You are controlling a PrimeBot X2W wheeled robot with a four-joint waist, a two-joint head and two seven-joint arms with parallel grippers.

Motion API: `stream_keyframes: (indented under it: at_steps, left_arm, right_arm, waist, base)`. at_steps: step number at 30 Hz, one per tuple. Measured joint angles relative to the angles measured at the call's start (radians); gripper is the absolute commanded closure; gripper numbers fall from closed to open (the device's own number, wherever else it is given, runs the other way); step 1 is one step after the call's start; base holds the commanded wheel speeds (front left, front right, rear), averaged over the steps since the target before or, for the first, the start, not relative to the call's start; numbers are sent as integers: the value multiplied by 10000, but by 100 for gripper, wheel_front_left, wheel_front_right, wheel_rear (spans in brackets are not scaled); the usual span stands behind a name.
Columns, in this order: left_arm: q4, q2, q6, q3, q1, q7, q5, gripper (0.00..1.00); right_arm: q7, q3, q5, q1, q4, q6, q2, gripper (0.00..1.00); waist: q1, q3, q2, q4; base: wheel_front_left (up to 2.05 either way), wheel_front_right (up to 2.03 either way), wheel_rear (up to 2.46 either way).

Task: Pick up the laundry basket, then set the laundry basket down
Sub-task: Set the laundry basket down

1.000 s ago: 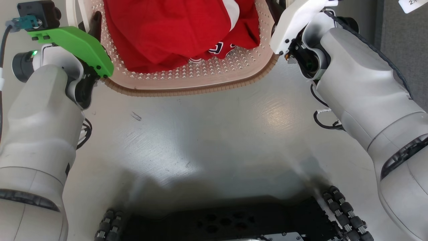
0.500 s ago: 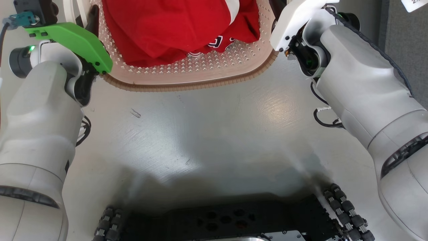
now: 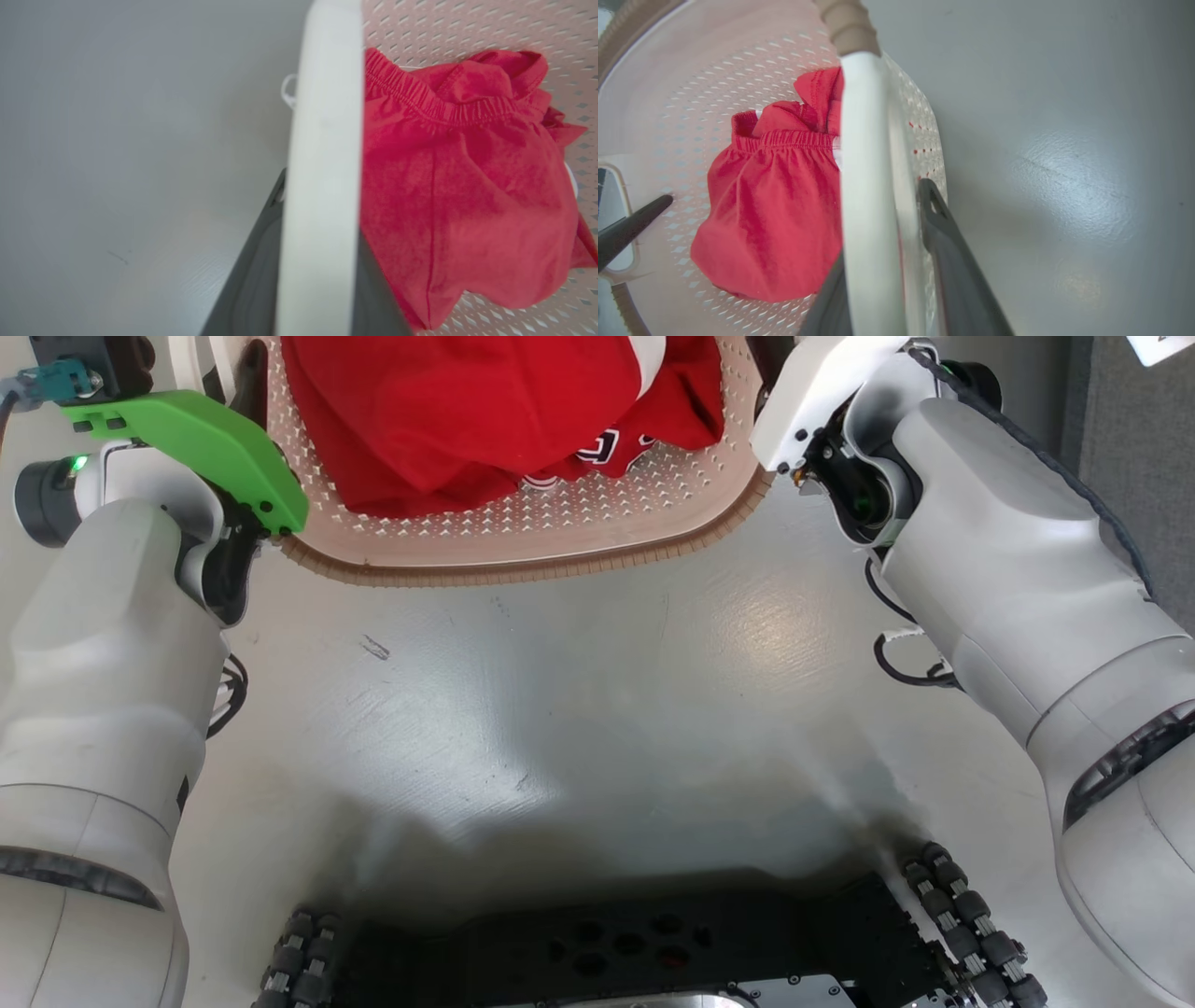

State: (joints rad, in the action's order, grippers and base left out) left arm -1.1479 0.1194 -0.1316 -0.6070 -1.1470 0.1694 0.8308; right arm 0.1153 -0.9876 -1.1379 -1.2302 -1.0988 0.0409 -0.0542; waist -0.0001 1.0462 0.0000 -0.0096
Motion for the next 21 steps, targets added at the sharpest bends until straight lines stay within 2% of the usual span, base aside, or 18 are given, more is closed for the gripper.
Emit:
stream_keyframes:
  at_steps: [1,2,21]
  left_arm:
    - [-31,2,0,-4,-4,0,0,13]
    - [-54,6,0,-6,-5,2,0,0]
    - [-387,44,0,-79,-6,213,0,0]
  right_arm:
    - [19,-2,-2,-13,0,0,-2,21]
    - [71,-4,-8,-15,0,0,-6,0]
    - [351,-171,-238,-15,-82,-90,-92,0]
  waist:
    - [0,11,0,-1]
    - [0,20,0,-2]
    - [0,-131,0,17]
  base:
    - [0,0,0]
    - [0,0,0]
    - [0,0,0]
